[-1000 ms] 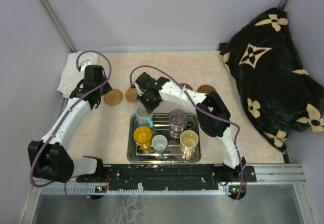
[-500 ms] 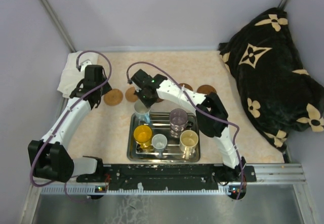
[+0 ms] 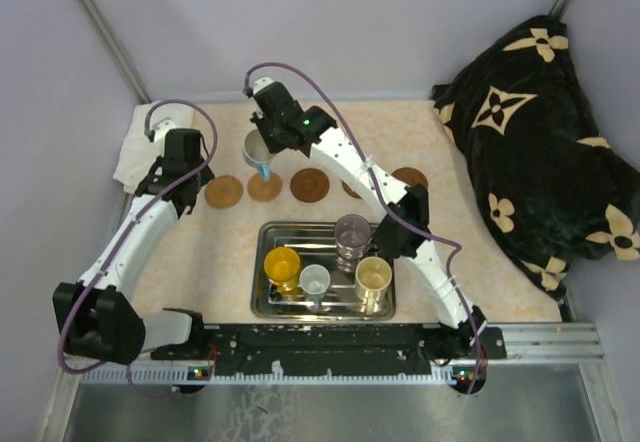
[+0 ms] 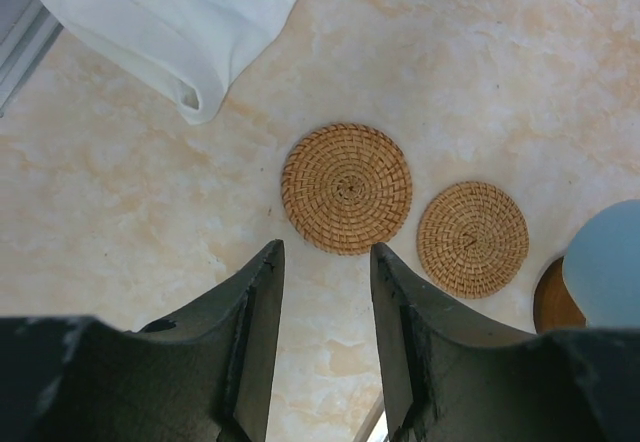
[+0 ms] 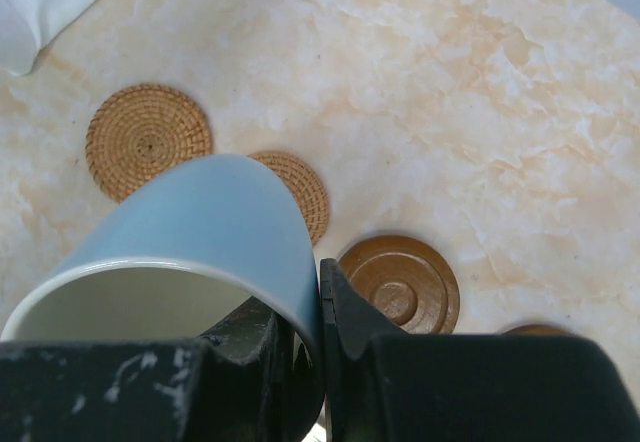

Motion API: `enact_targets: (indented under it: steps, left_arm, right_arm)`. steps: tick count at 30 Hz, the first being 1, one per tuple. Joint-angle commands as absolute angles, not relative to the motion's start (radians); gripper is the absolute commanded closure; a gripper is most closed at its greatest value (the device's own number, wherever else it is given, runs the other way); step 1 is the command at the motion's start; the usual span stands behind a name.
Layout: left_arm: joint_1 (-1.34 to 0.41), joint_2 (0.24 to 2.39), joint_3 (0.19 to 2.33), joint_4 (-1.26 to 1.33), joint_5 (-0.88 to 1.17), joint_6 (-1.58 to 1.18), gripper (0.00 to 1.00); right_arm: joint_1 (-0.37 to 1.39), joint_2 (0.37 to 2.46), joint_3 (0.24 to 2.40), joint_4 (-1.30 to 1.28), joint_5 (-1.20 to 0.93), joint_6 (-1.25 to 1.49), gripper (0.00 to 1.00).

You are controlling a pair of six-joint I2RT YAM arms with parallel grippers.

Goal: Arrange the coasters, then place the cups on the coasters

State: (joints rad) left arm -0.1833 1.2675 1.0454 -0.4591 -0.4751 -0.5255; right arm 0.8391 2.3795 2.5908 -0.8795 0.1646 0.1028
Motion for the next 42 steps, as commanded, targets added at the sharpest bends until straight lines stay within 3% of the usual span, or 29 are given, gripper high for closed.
enact_targets:
  steps: [1,6,12,19,33,34,37,42]
  left_arm:
    - [-0.179,1.227,1.039,-0.487,-0.541,-0.534,0.54]
    - [-0.179,1.272,1.049,-0.522,-0.553,-0.555,0.54]
    - [-0.181,1.376,1.101,-0.511,-0.398,-0.508,0.56]
    - [-0.191,1.413,1.11,-0.424,-0.301,-0.436,0.47]
    - [-0.195,1.519,1.152,-0.329,-0.248,-0.395,0.44]
    - [-0.195,1.533,1.16,-0.329,-0.247,-0.39,0.45]
    - [-0.195,1.58,1.193,-0.343,-0.222,-0.37,0.63]
    - [-0.204,1.645,1.263,-0.399,-0.158,-0.341,0.61]
  right_arm:
    - [0.813,2.39,2.649,-0.847,0.148,0.14,1.0]
    - [0.813,2.31,2.468,-0.801,0.201,0.142,1.0]
    - [0.784,2.233,2.339,-0.794,0.268,0.161,1.0]
    - [0.674,2.063,2.094,-0.746,0.334,0.211,1.0]
    - [0.509,1.787,1.698,-0.739,0.56,0.324,1.0]
    - [0.493,1.772,1.675,-0.735,0.566,0.338,1.0]
    - [0.451,1.739,1.614,-0.73,0.569,0.38,1.0]
    - [0.413,1.715,1.555,-0.714,0.574,0.399,1.0]
